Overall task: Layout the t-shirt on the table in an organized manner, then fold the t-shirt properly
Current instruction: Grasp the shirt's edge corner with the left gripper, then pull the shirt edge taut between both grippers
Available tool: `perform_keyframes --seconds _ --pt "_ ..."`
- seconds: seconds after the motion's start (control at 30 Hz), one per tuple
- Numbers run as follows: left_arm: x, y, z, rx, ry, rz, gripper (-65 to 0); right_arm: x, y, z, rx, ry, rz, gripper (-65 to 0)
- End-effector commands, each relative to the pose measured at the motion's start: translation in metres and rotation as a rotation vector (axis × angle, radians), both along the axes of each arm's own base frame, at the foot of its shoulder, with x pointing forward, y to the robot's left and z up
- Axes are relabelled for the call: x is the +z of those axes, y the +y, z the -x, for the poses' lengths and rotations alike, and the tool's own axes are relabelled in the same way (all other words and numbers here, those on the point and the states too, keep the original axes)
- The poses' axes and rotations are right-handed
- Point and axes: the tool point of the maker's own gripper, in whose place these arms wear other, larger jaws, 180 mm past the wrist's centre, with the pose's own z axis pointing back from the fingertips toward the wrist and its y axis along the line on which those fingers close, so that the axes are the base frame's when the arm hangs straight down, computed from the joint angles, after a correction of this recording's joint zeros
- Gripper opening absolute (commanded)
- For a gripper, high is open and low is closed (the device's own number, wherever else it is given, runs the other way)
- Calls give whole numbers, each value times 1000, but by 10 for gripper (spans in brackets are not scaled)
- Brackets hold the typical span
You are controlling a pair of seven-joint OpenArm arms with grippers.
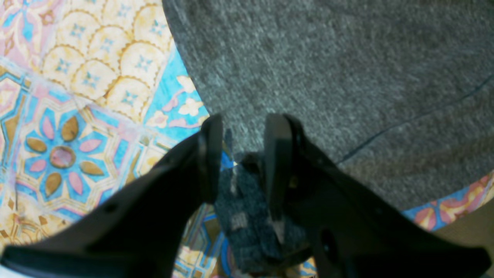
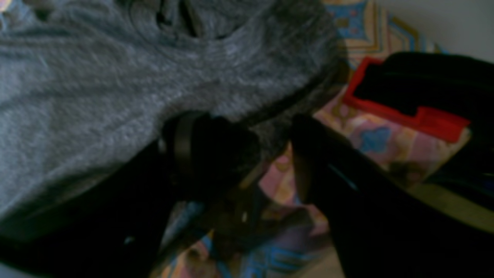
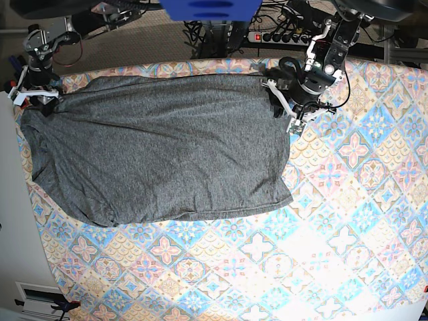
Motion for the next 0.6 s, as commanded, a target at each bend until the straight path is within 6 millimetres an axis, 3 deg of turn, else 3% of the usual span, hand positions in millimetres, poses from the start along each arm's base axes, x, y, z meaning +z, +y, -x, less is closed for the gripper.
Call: perform_keyframes --seconds 0.0,0.1,0.33,0.47,0.57 --pt "8 0 -5 -3 -35 2 -470 -10 5 3 23 54 -35 -333" --pt "8 0 -5 -3 -35 2 -470 -22 13 7 33 93 -79 -333" --pt "0 -7 11 -13 5 27 -470 -19 13 3 42 90 -70 -334" --pt "-2 -26 30 -9 23 157 -465 -18 24 -13 99 89 -65 -334" --pt "5 -33 33 30 -4 277 -464 -19 35 -25 150 91 -63 -334"
